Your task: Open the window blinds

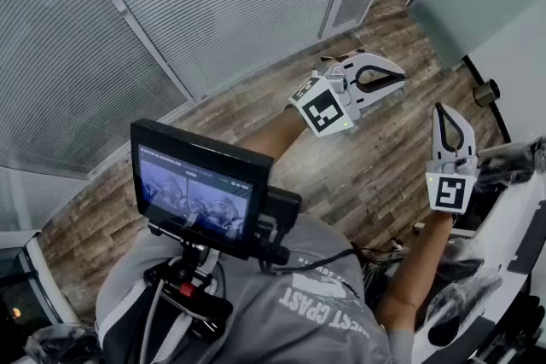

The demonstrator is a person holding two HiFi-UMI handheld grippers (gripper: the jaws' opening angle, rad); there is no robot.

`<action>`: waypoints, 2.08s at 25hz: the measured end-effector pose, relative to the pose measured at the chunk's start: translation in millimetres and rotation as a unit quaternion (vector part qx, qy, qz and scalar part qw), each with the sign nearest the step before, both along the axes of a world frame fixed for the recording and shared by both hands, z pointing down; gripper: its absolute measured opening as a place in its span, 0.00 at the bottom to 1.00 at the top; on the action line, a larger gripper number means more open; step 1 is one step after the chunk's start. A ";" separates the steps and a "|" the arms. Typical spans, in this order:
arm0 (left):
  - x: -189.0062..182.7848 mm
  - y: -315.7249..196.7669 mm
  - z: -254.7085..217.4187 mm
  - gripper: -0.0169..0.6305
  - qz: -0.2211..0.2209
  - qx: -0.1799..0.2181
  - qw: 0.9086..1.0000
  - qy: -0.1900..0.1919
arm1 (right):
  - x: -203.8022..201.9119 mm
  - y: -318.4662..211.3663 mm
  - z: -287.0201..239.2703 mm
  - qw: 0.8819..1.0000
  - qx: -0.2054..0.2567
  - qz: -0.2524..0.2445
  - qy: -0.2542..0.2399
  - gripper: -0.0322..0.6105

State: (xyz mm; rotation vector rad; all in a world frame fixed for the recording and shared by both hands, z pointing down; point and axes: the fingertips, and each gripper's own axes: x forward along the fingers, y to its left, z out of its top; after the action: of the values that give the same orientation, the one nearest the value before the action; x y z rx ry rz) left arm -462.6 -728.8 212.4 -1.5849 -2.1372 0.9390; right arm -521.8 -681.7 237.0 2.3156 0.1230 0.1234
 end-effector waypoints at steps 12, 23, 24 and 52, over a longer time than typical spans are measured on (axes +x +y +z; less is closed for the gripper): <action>15.7 6.8 11.4 0.03 0.004 0.000 1.000 -0.012 | 12.8 3.2 9.3 1.000 0.006 0.000 0.000 0.05; 28.2 128.0 56.5 0.03 -0.003 0.032 0.999 -0.012 | 22.1 118.4 46.7 1.000 0.027 -0.008 0.005 0.05; 29.2 127.0 57.0 0.03 -0.004 0.034 0.999 -0.008 | 23.4 118.5 47.7 1.000 0.025 -0.006 0.004 0.05; 100.1 441.7 80.4 0.03 -0.063 0.047 0.997 0.015 | 71.5 448.0 84.3 0.998 0.049 -0.029 0.022 0.05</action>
State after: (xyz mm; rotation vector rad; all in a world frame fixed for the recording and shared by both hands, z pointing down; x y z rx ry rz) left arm -362.5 -287.1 292.8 -1.6274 -2.0046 0.8045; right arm -450.2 -233.7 321.3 2.4183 0.0733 0.0486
